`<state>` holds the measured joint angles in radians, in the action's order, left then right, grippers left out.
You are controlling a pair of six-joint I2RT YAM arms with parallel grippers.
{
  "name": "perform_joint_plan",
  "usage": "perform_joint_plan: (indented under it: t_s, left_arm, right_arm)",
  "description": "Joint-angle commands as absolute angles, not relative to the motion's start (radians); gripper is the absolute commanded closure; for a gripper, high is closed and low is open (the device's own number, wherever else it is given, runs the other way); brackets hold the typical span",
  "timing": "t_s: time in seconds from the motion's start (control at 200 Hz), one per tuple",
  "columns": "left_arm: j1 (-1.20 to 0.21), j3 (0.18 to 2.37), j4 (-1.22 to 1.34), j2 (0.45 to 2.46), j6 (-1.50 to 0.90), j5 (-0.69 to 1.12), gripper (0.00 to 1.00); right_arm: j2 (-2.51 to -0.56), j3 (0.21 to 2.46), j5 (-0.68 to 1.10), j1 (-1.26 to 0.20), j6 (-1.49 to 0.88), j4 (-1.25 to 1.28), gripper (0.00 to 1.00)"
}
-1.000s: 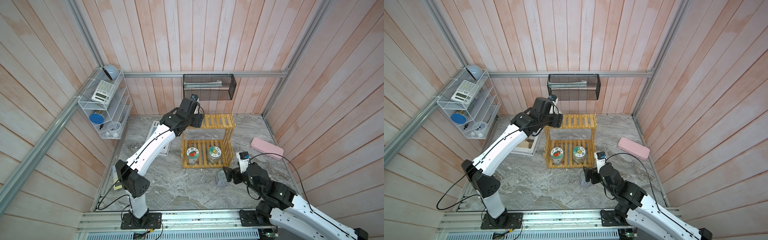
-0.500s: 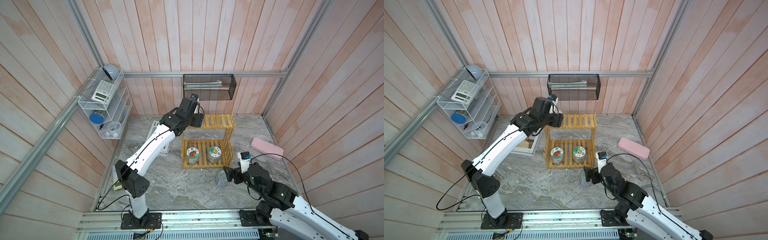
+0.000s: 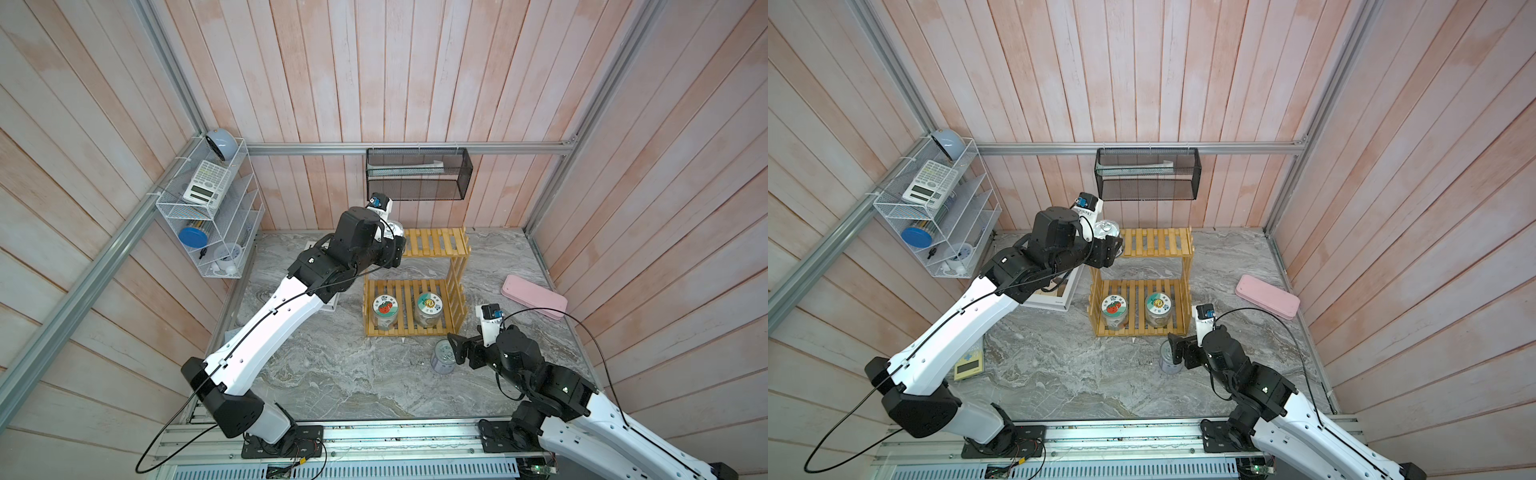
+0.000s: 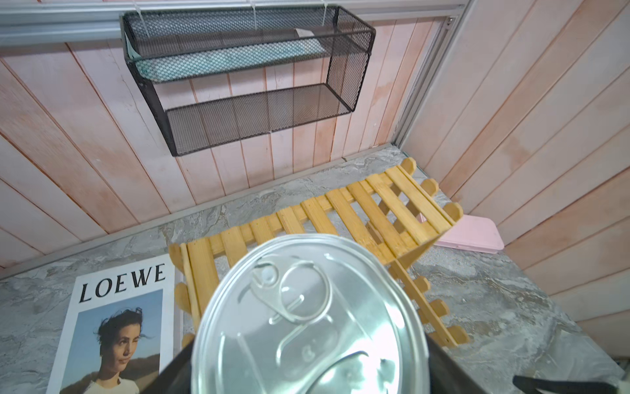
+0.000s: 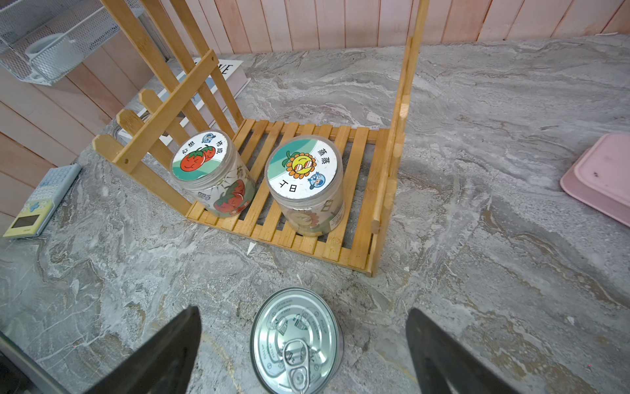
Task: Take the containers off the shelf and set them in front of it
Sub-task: 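Pick up a container from the shelf, then place the container at the center of the board.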
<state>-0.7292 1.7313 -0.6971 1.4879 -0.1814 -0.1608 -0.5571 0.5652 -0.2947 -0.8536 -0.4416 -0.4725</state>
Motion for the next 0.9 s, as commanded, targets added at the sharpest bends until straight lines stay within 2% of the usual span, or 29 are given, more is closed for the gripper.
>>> perform_joint_plan:
  t_s: [0.0, 0.42, 0.895]
  left_arm:
    - [-0.756, 1.628, -0.630, 1.418, -0.216, -0.144, 0.31]
    - [-0.852, 1.201, -0.468, 1.183, -0.299, -0.146, 0.31]
    - [-0.978, 0.844, -0.212, 1.143, -0.344, -0.232, 0.31]
  right_arm:
    - [-0.548, 0.586, -0.286, -0.846, -0.449, -0.493, 0.02]
    - [-0.561, 0.594, -0.256, -0.845, -0.466, -0.483, 0.02]
    - [-0.567, 0.595, -0.232, -0.845, -0.477, -0.489, 0.02]
